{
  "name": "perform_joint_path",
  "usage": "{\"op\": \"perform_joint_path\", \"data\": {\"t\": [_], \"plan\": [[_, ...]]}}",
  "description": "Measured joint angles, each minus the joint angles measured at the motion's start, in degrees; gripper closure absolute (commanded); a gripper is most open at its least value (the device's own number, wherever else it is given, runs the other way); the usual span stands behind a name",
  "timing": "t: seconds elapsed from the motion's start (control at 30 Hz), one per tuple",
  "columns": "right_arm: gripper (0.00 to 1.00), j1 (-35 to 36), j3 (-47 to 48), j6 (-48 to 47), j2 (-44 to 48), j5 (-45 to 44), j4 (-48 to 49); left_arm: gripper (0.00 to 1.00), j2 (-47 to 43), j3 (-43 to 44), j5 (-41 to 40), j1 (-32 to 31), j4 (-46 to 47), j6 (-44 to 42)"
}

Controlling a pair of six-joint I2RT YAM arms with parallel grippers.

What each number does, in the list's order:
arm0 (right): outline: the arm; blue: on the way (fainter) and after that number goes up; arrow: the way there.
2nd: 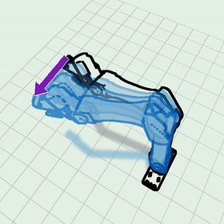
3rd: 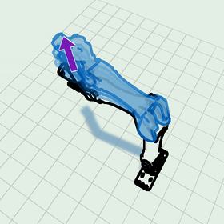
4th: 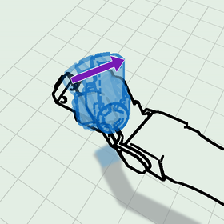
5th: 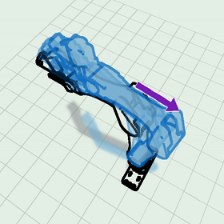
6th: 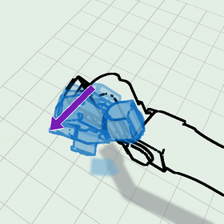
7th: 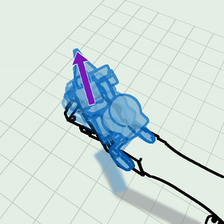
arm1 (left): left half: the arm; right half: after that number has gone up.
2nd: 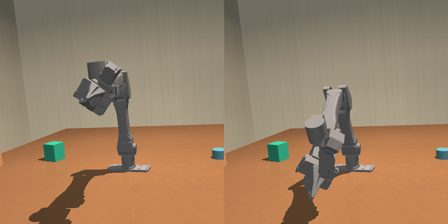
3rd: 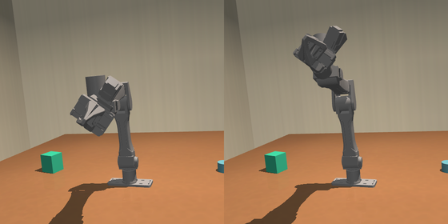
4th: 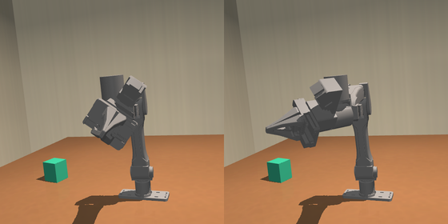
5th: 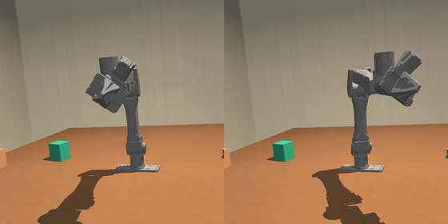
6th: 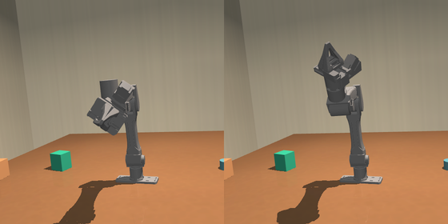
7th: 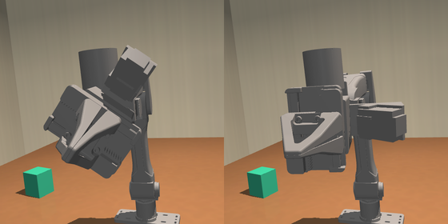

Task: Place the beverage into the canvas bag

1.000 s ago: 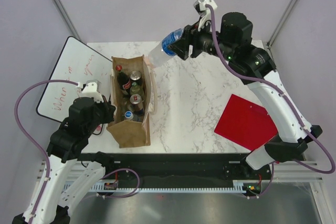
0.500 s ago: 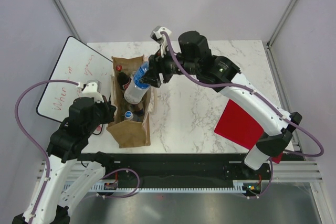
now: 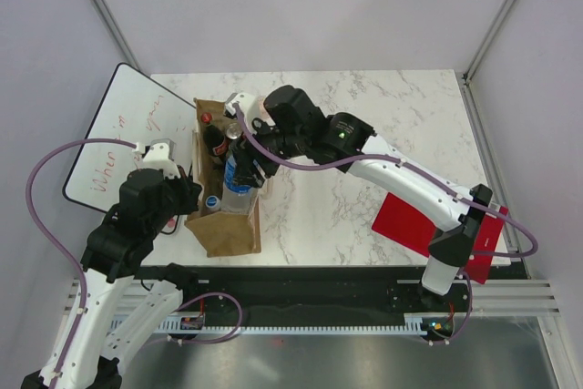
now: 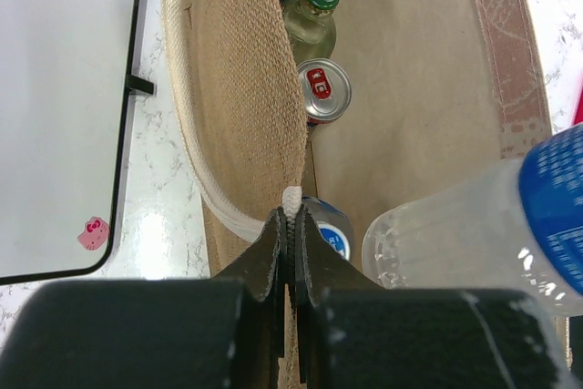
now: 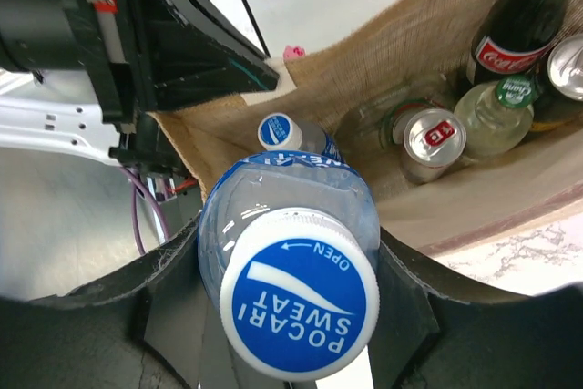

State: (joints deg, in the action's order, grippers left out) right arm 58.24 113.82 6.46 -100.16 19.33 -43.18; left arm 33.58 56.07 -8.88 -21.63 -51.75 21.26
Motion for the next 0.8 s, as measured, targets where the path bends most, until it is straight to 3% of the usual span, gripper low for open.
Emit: {"op": "perform_joint_path", "data": {"t": [0.37,0.8], "plan": [[1.0,2.23,-1.97,-2.54,-2.54,0.5,-2.1,0.98,0.0,0.0,0.0,0.0,0.0,0.57],[1.0,5.03,-3.21,-5.25,-9.16,-4.96,-1.4,0.98,0.0,0.0,-0.02,0.0,0.0,0.61]]}}
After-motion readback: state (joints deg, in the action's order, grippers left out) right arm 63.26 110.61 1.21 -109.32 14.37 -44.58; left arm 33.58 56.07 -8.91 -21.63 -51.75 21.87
